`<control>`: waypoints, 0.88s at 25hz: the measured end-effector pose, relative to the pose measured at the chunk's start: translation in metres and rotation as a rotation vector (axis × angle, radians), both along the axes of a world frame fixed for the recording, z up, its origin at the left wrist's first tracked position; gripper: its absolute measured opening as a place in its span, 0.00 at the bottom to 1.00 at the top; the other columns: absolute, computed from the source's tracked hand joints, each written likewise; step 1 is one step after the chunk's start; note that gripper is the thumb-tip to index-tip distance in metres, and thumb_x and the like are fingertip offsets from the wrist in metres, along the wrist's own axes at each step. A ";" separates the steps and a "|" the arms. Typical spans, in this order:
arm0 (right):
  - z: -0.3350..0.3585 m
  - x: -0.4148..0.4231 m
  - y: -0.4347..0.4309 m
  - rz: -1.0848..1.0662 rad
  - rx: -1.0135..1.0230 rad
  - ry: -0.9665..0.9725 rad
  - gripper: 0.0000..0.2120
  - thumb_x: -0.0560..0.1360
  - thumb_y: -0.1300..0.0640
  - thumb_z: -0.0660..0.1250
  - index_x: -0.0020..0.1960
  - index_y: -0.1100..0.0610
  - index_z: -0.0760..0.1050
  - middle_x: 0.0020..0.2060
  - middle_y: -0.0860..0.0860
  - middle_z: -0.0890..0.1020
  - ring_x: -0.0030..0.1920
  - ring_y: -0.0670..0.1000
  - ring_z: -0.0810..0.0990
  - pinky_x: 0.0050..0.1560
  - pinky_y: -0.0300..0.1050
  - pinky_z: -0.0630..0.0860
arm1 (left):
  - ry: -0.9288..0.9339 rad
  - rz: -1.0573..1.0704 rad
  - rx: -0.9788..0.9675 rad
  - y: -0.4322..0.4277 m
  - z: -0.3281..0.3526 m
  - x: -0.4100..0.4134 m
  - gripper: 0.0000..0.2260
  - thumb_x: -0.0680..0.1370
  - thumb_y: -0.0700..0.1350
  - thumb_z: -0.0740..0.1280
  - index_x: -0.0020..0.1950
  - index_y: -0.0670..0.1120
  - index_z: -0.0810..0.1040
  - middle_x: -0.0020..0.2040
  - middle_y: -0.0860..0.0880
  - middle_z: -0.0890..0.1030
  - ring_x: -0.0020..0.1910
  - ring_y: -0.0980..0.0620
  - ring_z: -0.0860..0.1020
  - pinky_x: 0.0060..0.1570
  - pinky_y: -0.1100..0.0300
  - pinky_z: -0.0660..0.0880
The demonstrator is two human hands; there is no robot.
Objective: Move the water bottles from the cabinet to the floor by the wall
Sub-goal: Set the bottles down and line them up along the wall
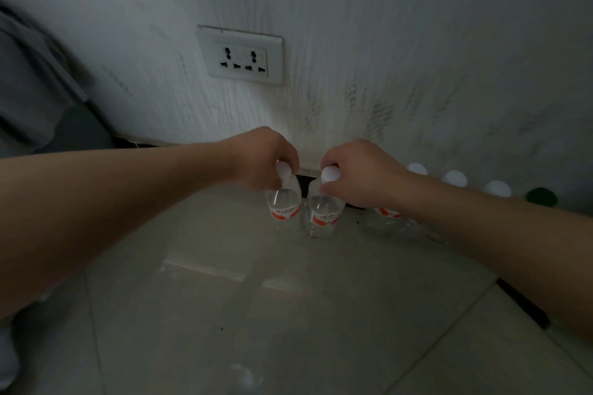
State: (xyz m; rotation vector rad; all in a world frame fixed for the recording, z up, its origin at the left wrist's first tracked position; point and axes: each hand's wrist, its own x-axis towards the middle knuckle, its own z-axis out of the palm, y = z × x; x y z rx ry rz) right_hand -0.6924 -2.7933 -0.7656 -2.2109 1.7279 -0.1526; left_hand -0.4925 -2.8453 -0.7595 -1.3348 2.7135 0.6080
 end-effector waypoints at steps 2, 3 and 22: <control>-0.001 -0.006 0.002 -0.022 0.005 -0.001 0.12 0.70 0.49 0.72 0.49 0.55 0.81 0.42 0.50 0.82 0.44 0.51 0.79 0.43 0.45 0.75 | 0.023 -0.014 0.017 0.001 0.000 -0.007 0.14 0.71 0.40 0.68 0.54 0.52 0.83 0.50 0.54 0.82 0.49 0.54 0.79 0.53 0.56 0.77; -0.001 -0.009 0.003 -0.031 0.008 -0.003 0.12 0.70 0.49 0.72 0.49 0.55 0.81 0.42 0.50 0.82 0.43 0.51 0.79 0.43 0.45 0.75 | 0.033 -0.017 0.028 0.001 0.000 -0.010 0.14 0.71 0.39 0.67 0.53 0.52 0.83 0.50 0.54 0.82 0.49 0.54 0.79 0.52 0.56 0.77; -0.017 -0.034 0.008 -0.053 0.001 0.010 0.13 0.70 0.45 0.72 0.45 0.54 0.78 0.39 0.50 0.79 0.41 0.51 0.77 0.39 0.44 0.70 | -0.037 -0.124 0.096 0.007 -0.009 -0.039 0.21 0.67 0.34 0.66 0.53 0.55 0.81 0.53 0.55 0.79 0.52 0.53 0.77 0.55 0.51 0.77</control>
